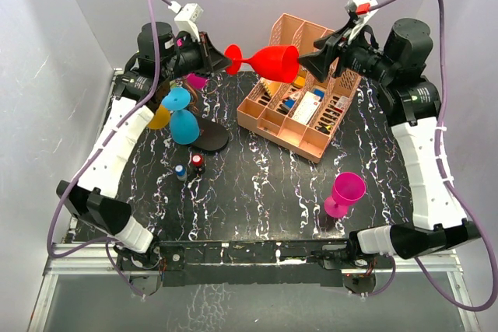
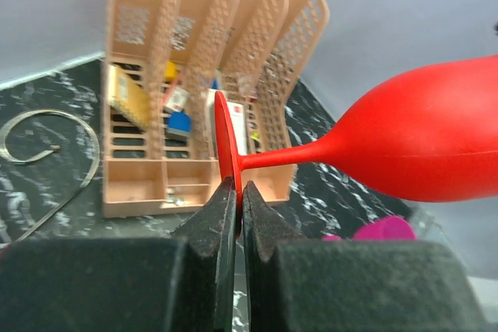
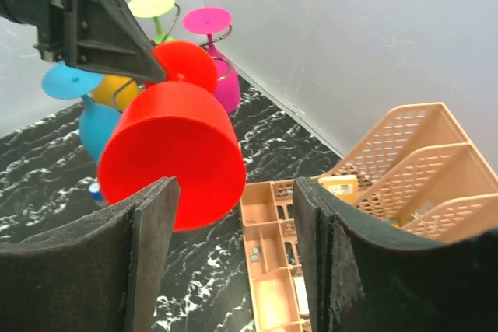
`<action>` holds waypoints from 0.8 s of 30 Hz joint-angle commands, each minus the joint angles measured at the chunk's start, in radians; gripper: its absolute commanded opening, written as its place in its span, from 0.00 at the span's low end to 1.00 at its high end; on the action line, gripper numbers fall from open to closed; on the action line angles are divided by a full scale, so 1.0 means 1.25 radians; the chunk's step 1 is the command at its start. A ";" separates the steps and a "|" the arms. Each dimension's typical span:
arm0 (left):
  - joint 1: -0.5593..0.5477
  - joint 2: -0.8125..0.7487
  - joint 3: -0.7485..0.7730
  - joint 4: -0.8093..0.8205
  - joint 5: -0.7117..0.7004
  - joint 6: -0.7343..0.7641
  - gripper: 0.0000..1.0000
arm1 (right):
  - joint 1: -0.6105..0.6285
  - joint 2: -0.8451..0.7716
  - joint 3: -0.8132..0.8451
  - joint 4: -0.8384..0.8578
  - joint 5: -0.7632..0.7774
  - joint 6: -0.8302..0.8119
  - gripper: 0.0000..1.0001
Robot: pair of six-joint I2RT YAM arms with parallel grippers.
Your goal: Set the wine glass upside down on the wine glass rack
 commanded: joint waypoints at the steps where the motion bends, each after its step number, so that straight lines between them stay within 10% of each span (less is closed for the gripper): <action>1: 0.005 -0.070 0.067 -0.048 -0.166 0.153 0.00 | -0.001 -0.055 0.004 -0.039 0.087 -0.083 0.68; 13: 0.002 0.034 0.224 -0.044 -0.468 0.471 0.00 | -0.002 -0.067 -0.017 -0.053 0.098 -0.099 0.73; 24: -0.005 0.074 0.184 0.147 -0.481 0.689 0.00 | -0.011 -0.065 -0.033 -0.045 0.081 -0.098 0.74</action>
